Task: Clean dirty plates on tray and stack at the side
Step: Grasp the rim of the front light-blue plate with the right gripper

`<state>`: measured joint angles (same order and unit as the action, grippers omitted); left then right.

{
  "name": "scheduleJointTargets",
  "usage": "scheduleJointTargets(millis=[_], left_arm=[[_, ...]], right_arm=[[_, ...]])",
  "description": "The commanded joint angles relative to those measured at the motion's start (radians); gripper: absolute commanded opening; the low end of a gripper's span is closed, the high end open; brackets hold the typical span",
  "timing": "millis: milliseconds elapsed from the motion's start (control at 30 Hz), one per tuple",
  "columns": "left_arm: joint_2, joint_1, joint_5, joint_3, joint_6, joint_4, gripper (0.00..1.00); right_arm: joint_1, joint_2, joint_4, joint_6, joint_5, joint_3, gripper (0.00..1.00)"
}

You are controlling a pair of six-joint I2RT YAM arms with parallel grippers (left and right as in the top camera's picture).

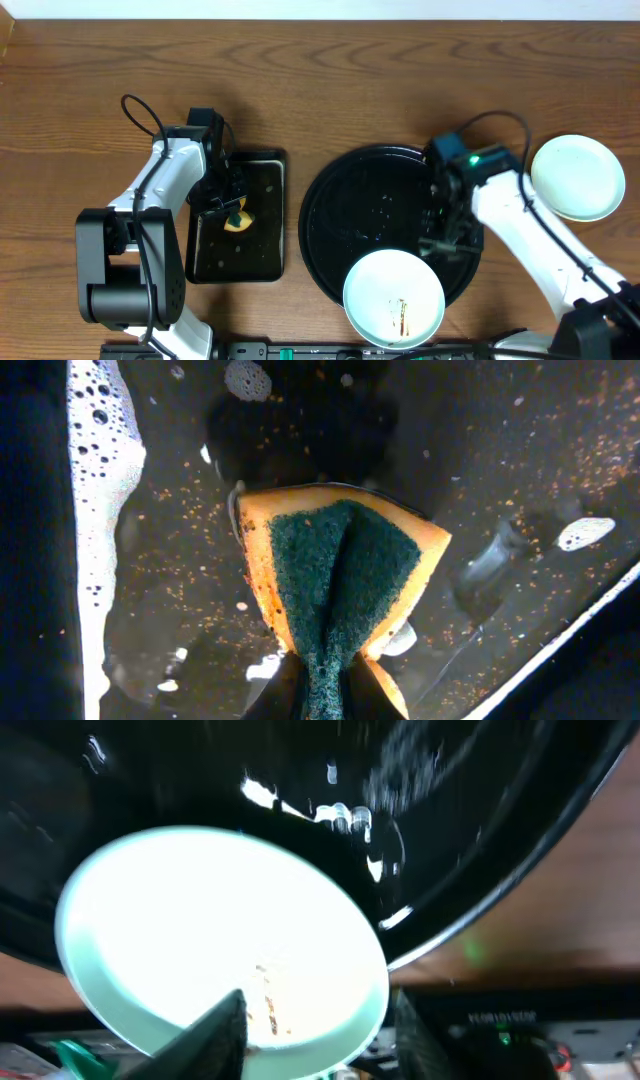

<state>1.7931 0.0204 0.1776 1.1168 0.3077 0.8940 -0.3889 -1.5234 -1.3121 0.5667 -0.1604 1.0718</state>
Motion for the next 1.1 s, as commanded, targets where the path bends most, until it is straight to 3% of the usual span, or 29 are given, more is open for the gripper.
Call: scheduleJointTargets(millis=[0,500,800,867,900,1067], left_arm=[[-0.009,-0.002,-0.001,-0.006,-0.019,0.002,0.08],[-0.009,-0.002,-0.001,-0.006,-0.019,0.001,0.08],[-0.009,-0.002,-0.001,-0.006,-0.019,0.002,0.08],[-0.009,-0.002,0.000,-0.006,-0.019,0.002,0.08],[-0.009,-0.002,0.004,-0.006,-0.019,0.002,0.08],[-0.009,-0.002,0.025,-0.006,-0.020,0.001,0.08]], right_arm=[[-0.047,0.069,0.000,0.066,-0.013,-0.065,0.51],[-0.076,0.162,0.072,0.099,-0.085,-0.346,0.57],[-0.076,0.162,0.232,0.110,-0.155,-0.441,0.29],[-0.076,0.162,0.266,0.110,-0.168,-0.451,0.16],[-0.076,0.162,0.283,0.113,-0.170,-0.454,0.02],[-0.076,0.162,0.356,0.117,-0.157,-0.455,0.01]])
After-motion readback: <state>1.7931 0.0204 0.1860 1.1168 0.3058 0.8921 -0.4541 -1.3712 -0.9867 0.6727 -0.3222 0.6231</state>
